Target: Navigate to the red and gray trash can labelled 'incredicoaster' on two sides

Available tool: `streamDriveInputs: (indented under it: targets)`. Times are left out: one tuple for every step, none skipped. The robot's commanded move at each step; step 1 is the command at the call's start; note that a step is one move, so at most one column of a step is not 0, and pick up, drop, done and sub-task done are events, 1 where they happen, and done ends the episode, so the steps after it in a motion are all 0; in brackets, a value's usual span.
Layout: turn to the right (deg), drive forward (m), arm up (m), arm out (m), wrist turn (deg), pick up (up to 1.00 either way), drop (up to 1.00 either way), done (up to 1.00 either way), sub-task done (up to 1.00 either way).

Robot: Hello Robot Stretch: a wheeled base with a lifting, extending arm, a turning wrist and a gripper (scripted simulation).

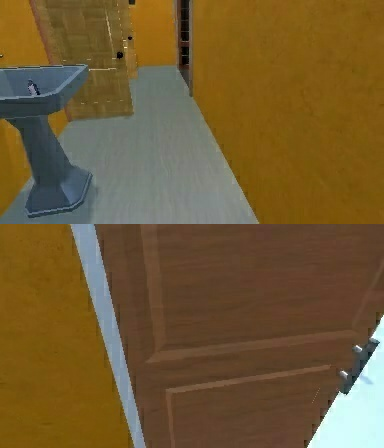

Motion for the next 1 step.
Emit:
streamDriveInputs:
  targets:
    - [0.0,0.2,0.0,0.0,0.0,0.0,0.0,0.0,0.0]
